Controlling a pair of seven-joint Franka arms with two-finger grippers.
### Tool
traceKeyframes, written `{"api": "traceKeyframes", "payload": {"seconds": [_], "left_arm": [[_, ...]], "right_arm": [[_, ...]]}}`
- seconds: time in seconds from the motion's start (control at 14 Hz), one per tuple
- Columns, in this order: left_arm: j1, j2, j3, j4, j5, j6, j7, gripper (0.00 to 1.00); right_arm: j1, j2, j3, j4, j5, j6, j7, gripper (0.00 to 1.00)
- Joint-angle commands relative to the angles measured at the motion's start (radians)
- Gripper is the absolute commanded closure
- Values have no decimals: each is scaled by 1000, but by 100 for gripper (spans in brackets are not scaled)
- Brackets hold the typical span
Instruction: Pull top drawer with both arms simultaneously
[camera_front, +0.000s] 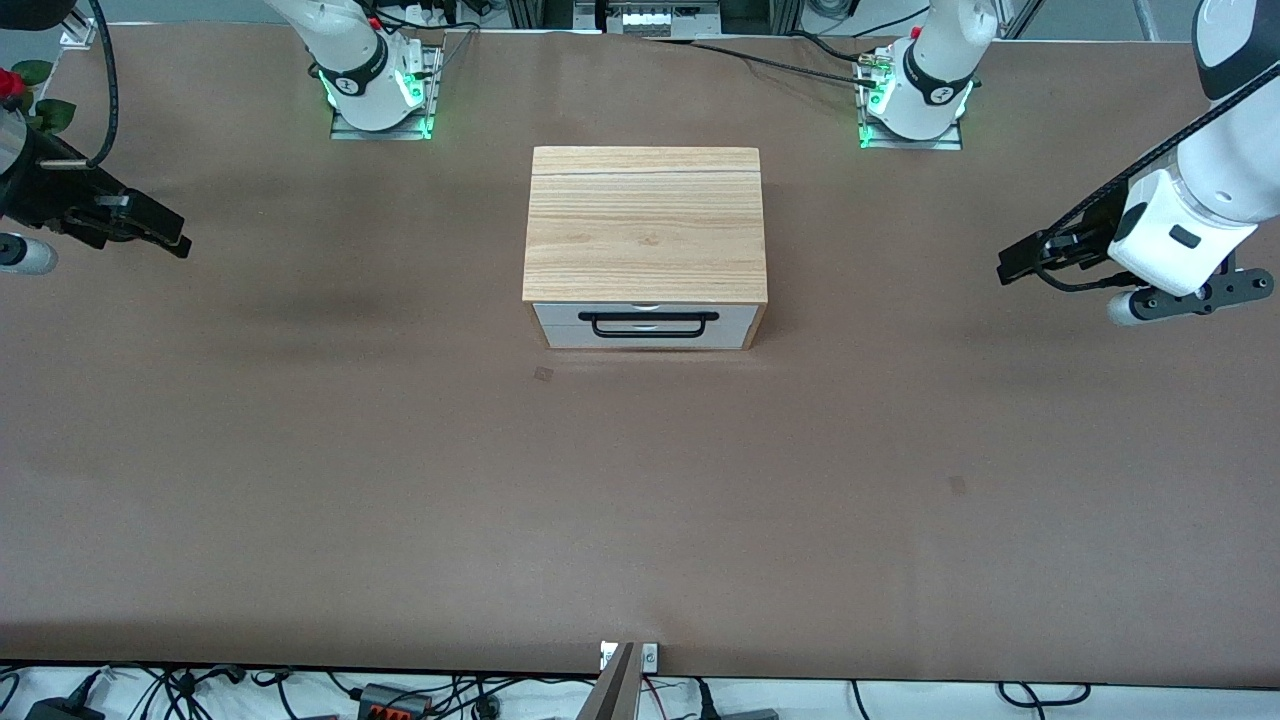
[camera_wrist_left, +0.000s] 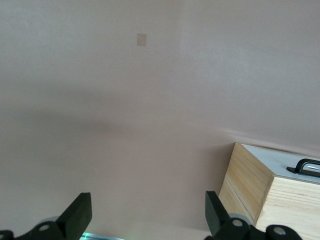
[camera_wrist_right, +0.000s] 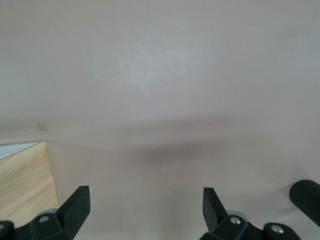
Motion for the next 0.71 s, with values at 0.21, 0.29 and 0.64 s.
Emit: {"api": "traceKeyframes", "payload": {"seconds": [0.21,0.29,0.64], "left_arm": [[0,-1,-1,12,18,-4,16,0],[0,-1,-2,12,20,-4,16,0],[9,41,-19,12,9,-2,13,0]], "right_arm": [[-18,-9,-7,-8,-16,8,-103,0],[-19,-9,-7,-8,-15,2,-99,0],[-22,17,-7,9,-6,2,-106,0]]}}
